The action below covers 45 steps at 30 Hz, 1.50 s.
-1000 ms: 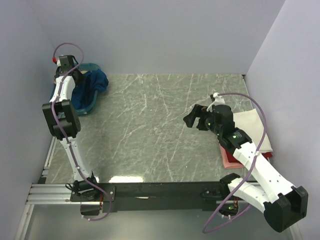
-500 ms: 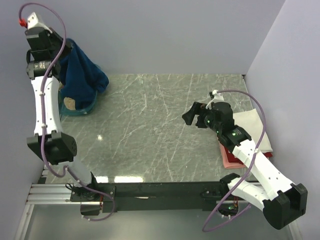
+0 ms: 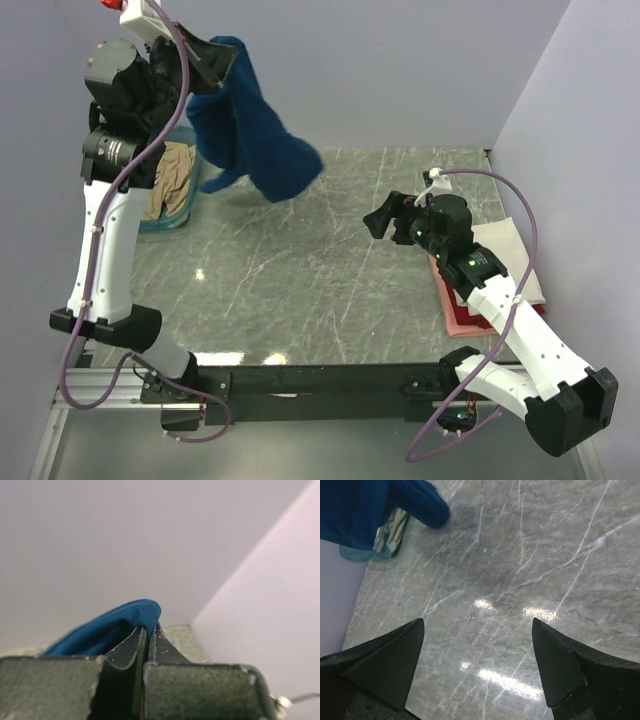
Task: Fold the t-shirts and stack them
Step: Move the tshirt to the center of the board
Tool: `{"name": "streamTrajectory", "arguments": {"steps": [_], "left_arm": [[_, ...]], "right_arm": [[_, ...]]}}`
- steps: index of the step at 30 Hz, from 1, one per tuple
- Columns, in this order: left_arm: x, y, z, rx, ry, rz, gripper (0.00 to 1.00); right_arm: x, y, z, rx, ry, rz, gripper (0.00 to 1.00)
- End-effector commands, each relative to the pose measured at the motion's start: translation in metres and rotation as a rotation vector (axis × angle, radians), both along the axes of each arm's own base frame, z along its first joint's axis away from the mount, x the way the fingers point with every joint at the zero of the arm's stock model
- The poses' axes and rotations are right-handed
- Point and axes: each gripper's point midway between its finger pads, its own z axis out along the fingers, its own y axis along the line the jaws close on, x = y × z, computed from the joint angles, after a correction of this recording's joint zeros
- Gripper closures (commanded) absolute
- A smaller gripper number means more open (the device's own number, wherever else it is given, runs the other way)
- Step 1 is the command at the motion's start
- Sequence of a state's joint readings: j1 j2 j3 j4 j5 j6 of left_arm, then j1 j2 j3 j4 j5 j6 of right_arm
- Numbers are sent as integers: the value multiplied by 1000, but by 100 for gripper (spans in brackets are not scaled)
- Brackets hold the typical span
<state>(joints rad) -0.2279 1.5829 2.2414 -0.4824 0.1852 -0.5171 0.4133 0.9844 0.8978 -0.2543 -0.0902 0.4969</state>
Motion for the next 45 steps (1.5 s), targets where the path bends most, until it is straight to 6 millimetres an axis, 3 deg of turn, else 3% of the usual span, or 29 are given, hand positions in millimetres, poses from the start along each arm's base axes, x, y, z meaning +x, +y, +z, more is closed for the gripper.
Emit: {"name": "streamTrajectory", "arguments": {"steps": [1, 5, 6, 8, 9, 11, 12, 13, 14, 15, 16, 17, 18, 19, 20, 23, 26, 27, 28, 29, 32, 33, 35, 38, 45], "left_arm": [[-58, -10, 70, -58, -219, -66, 100], [-54, -23, 46, -77, -168, -81, 100], [-38, -27, 16, -66, -95, -75, 100], [-30, -28, -10, -109, -27, -64, 100], [-12, -35, -64, -101, 91, -62, 100], [-2, -38, -110, -147, 207, -47, 100], [6, -38, -167, -133, 336, -18, 100], [7, -38, -193, -166, 409, 0, 100], [10, -33, -245, -152, 509, 49, 100], [9, -29, -268, -152, 556, 79, 98], [9, -27, -287, -164, 597, 101, 85], [5, -21, -315, -153, 653, 124, 76], [3, -15, -329, -146, 691, 150, 68], [0, -13, -337, -148, 714, 158, 54], [-3, -12, -342, -141, 724, 162, 48], [-19, 2, -360, -113, 776, 229, 40], [-51, 26, -390, -94, 862, 384, 39], [-64, 36, -410, -103, 911, 447, 37], [-75, 45, -410, -118, 910, 483, 36], [-92, 57, -434, -88, 963, 542, 36], [-122, 68, -450, -133, 1012, 615, 38], [-135, 71, -465, -147, 1048, 644, 38], [-149, 75, -471, -162, 1056, 670, 38], [-177, 82, -499, -172, 1131, 720, 38], [-203, 78, -533, -215, 1222, 724, 41]], "right_arm": [[4, -1, 31, 33, -76, -10, 6], [3, 0, 28, 44, -74, -10, 6], [3, 1, 26, 45, -68, -8, 7], [4, 1, 19, 42, -51, -11, 7], [4, 1, 16, 38, -44, -14, 7], [3, -2, 4, 26, -23, -25, 7], [2, -3, -1, 21, -15, -29, 8], [1, -5, -12, 7, 2, -39, 7], [0, -7, -15, 4, 4, -45, 8], [-1, -9, -21, -3, 16, -53, 8], [-4, -11, -33, -13, 38, -55, 8], [-5, -11, -39, -15, 48, -57, 8], [-7, -12, -45, -14, 62, -60, 9], [-10, -13, -56, -21, 87, -60, 9], [-12, -13, -62, -20, 100, -63, 10], [-20, -17, -84, -28, 147, -71, 11], [-31, -19, -105, -23, 194, -72, 13], [-35, -19, -109, -17, 202, -72, 14], [-41, -20, -120, -17, 228, -70, 14], [-46, -17, -124, 4, 242, -59, 16], [-61, -16, -140, 40, 296, -55, 17], [-66, -15, -139, 56, 295, -48, 18], [-76, -21, -152, 61, 335, -72, 18], [-87, -27, -159, 70, 367, -101, 18], [-102, -40, -181, 77, 467, -200, 18]]}}
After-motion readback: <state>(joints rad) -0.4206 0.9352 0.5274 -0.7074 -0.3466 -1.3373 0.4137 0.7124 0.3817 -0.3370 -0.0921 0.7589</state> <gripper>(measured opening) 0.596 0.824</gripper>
